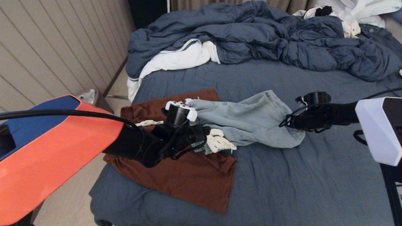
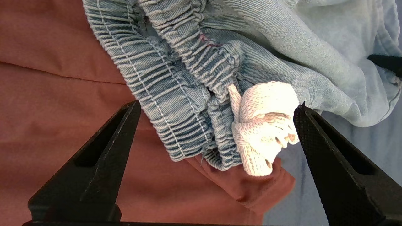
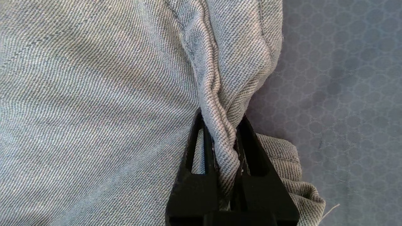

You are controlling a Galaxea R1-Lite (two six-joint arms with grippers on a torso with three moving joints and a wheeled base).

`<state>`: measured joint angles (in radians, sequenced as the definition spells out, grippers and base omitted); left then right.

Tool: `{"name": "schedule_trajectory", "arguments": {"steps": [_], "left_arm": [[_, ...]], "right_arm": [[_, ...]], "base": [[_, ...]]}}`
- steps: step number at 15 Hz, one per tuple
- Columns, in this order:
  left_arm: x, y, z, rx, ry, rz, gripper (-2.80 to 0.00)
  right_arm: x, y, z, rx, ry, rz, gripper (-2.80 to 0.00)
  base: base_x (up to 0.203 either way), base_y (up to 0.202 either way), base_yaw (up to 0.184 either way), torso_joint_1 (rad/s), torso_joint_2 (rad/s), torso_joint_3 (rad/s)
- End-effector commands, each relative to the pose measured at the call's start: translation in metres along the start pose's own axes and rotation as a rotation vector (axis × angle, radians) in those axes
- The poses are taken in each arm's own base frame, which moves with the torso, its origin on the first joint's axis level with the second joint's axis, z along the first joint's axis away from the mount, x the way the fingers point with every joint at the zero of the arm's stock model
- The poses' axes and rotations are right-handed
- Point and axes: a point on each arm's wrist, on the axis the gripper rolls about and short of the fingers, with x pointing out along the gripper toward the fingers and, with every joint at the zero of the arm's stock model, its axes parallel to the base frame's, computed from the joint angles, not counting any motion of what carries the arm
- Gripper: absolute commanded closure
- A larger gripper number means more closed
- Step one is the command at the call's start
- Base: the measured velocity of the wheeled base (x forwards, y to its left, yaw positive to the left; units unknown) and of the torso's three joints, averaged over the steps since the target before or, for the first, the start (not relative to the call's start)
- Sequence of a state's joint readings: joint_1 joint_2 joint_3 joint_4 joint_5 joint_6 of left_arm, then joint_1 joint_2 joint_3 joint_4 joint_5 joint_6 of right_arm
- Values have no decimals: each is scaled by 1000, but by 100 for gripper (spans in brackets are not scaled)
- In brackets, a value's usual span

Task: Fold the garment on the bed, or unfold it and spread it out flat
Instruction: Fold the blue shorts

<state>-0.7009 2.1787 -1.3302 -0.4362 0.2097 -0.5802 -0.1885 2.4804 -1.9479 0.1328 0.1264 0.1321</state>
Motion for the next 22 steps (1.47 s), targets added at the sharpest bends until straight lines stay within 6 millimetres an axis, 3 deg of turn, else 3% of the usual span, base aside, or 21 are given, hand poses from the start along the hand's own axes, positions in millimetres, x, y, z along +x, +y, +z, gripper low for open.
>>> {"name": "schedule_trajectory", "arguments": {"steps": [1, 4, 6, 10, 14, 19, 22], "left_arm": [[-4, -1, 5, -9, -18, -3, 0], [-16, 1, 17, -20, -45, -6, 0], [-23, 6, 20, -25, -49, 4, 0], [-29, 30, 25, -41, -60, 51, 0], [-34, 53, 13, -44, -65, 84, 0], [-51, 60, 5, -40, -59, 86, 0], [-58, 61, 0, -40, -46, 86, 0]], "right_arm": [[-3, -2, 2, 4, -5, -4, 0], [-1, -4, 0, 6, -1, -7, 0], [-9, -16, 8, 22, -24, -26, 0], [-42, -50, 28, 61, -82, -66, 0], [-75, -90, 33, 126, -49, -83, 0], [-125, -149, 43, 160, -116, -188, 0], [-159, -148, 57, 144, -181, -201, 0]], "base": [[0, 0, 0, 0, 0, 0], [0, 0, 0, 0, 0, 0], [0, 0, 0, 0, 0, 0], [0, 0, 0, 0, 0, 0], [0, 0, 0, 0, 0, 0], [0, 0, 0, 0, 0, 0], [0, 0, 0, 0, 0, 0]]}}
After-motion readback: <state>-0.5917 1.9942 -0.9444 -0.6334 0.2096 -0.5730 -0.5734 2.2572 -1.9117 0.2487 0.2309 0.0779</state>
